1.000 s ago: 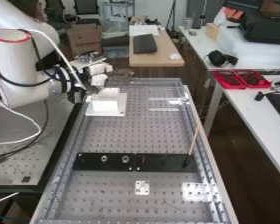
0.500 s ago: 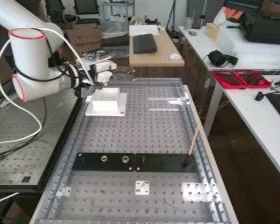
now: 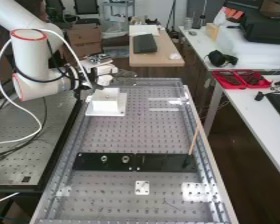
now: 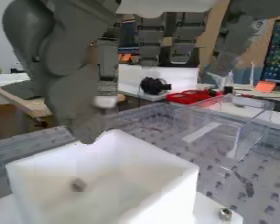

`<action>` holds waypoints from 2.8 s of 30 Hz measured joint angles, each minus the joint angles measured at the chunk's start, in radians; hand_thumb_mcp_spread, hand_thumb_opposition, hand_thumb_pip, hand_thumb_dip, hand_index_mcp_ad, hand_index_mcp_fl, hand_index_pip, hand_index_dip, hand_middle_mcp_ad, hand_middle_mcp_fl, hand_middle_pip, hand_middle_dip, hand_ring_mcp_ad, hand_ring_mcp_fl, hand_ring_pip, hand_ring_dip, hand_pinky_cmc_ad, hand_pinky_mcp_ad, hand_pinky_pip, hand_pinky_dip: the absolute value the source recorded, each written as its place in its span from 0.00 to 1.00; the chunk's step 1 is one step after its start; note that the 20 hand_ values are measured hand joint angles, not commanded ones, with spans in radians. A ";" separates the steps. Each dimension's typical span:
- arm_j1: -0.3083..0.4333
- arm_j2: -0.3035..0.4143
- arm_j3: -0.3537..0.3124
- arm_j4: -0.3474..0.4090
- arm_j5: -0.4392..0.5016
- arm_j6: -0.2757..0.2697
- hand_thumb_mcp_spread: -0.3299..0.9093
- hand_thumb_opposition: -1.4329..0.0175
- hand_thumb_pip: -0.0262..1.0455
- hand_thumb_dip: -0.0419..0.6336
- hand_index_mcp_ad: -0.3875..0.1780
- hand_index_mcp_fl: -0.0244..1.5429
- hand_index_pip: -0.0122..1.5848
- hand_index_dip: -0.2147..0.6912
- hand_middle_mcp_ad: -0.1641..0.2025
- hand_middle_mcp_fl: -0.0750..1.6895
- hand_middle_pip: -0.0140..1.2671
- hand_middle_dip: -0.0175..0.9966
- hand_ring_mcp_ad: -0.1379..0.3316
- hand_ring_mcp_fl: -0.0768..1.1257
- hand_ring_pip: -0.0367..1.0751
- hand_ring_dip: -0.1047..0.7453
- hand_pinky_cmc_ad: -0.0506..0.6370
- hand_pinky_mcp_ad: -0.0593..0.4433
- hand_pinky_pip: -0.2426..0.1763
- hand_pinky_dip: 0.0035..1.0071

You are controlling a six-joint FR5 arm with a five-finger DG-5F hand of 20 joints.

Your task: Grab the smaller nut and place it in the white container

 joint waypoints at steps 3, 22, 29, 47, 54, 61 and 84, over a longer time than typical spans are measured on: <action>-0.009 0.015 -0.001 0.002 0.013 0.025 0.61 0.40 0.70 0.32 0.35 0.03 0.72 0.34 0.61 0.04 0.12 0.23 0.54 0.06 0.12 0.27 0.53 0.67 0.62 0.18; -0.105 0.249 0.124 -0.156 0.400 0.215 0.53 0.45 0.72 0.34 0.35 0.03 0.65 0.30 0.62 0.04 0.12 0.23 0.55 0.06 0.12 0.27 0.53 0.67 0.59 0.17; -0.106 0.262 0.171 -0.233 0.566 0.236 0.49 0.47 0.72 0.30 0.37 0.03 0.63 0.29 0.62 0.04 0.12 0.23 0.55 0.06 0.12 0.27 0.55 0.69 0.52 0.24; -0.122 0.271 0.232 -0.276 0.708 0.303 0.38 0.52 0.66 0.13 0.44 0.05 0.50 0.28 0.63 0.05 0.12 0.23 0.58 0.06 0.12 0.27 0.61 0.74 0.43 0.29; -0.125 0.271 0.245 -0.278 0.713 0.305 0.38 0.52 0.66 0.11 0.44 0.06 0.48 0.29 0.64 0.05 0.12 0.24 0.58 0.06 0.12 0.27 0.61 0.74 0.42 0.29; -0.127 0.277 0.245 -0.280 0.726 0.307 0.38 0.52 0.66 0.11 0.44 0.06 0.47 0.29 0.64 0.05 0.12 0.24 0.58 0.06 0.12 0.27 0.60 0.74 0.42 0.29; -0.123 0.288 0.241 -0.289 0.738 0.305 0.38 0.52 0.66 0.11 0.44 0.08 0.46 0.31 0.64 0.05 0.12 0.24 0.59 0.06 0.12 0.27 0.62 0.74 0.42 0.29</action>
